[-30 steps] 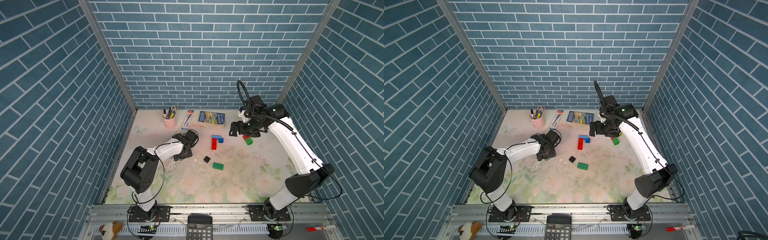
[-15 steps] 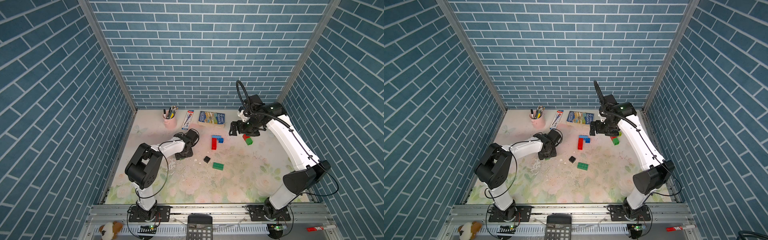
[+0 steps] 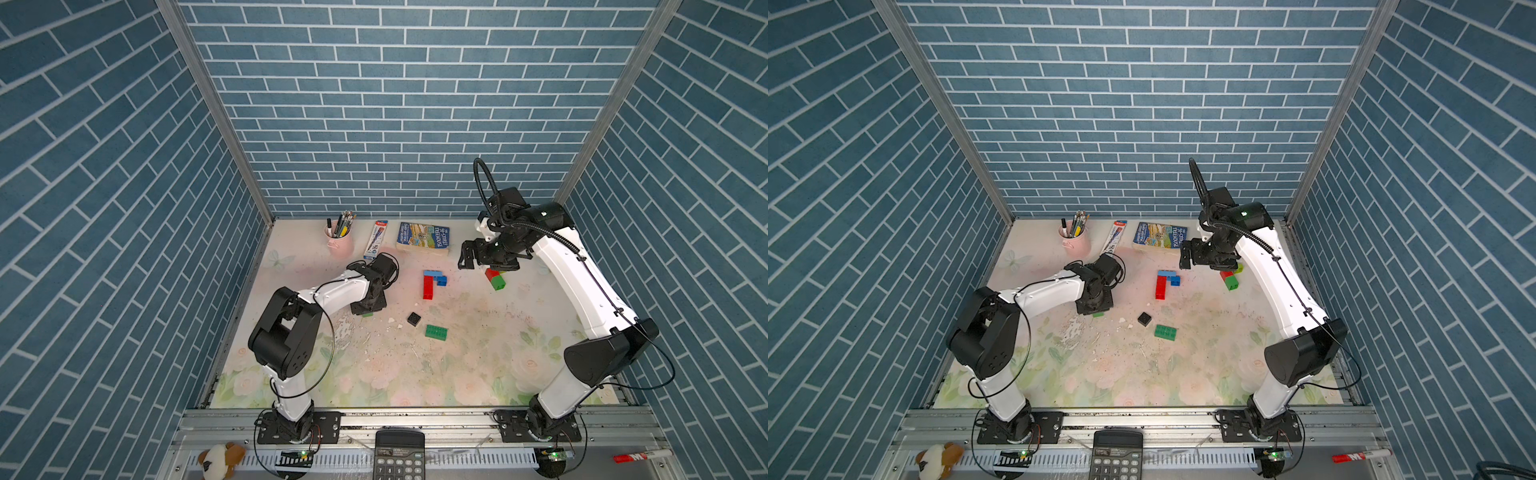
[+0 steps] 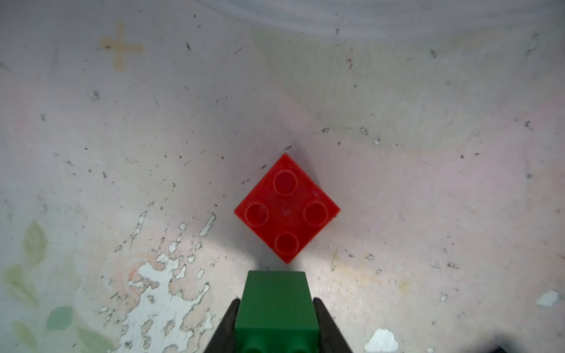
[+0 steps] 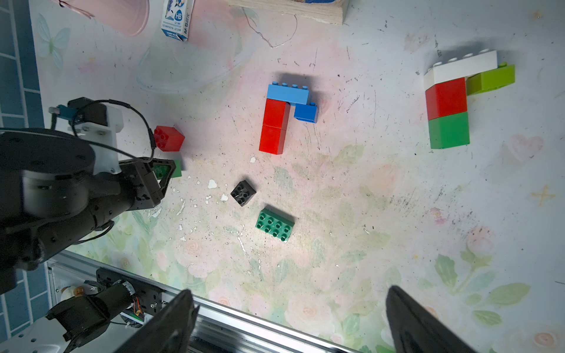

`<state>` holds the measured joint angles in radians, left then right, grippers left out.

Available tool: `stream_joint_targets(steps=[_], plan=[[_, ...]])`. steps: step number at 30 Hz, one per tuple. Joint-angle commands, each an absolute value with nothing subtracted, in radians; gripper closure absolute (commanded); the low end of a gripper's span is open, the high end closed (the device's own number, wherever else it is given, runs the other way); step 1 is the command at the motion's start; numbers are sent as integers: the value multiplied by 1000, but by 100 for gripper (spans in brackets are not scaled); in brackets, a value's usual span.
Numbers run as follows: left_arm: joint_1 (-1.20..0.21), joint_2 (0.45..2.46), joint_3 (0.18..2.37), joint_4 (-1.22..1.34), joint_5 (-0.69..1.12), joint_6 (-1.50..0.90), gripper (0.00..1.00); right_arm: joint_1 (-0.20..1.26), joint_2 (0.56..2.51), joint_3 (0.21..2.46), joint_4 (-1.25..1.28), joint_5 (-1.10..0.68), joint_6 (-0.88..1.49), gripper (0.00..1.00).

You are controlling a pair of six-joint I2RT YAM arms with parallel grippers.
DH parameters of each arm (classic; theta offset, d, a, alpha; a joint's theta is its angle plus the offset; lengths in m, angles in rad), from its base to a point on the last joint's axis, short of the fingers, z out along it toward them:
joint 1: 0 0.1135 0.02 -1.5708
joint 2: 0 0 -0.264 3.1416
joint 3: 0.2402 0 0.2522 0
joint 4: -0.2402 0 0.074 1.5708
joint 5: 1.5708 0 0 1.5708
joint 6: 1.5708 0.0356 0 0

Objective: Assemble the letter r with lego
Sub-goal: Pick up the lego brick from the center of the board, then assemble the lego brick with the lego brick.

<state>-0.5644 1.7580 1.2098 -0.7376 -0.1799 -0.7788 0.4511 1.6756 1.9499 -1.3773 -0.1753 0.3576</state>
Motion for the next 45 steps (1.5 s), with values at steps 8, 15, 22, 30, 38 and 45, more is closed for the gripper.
stream_joint_targets(steps=[8,15,22,30,38,45], plan=[[-436,1706,1360,-807,-209,-479,81,445,1664,1976,-1412,-187,336,3],[-416,1843,1385,-732,-179,-408,86,445,1647,2017,-1446,-149,345,3],[-404,1858,1319,-662,-144,-407,86,446,1602,1960,-1434,-132,371,3],[-400,1806,1249,-644,-143,-431,86,445,1584,1931,-1428,-127,385,3],[-348,1735,1235,-595,-142,-423,85,445,1586,1918,-1422,-150,387,3],[-336,1737,1239,-607,-145,-413,85,445,1574,1914,-1434,-141,385,3]])
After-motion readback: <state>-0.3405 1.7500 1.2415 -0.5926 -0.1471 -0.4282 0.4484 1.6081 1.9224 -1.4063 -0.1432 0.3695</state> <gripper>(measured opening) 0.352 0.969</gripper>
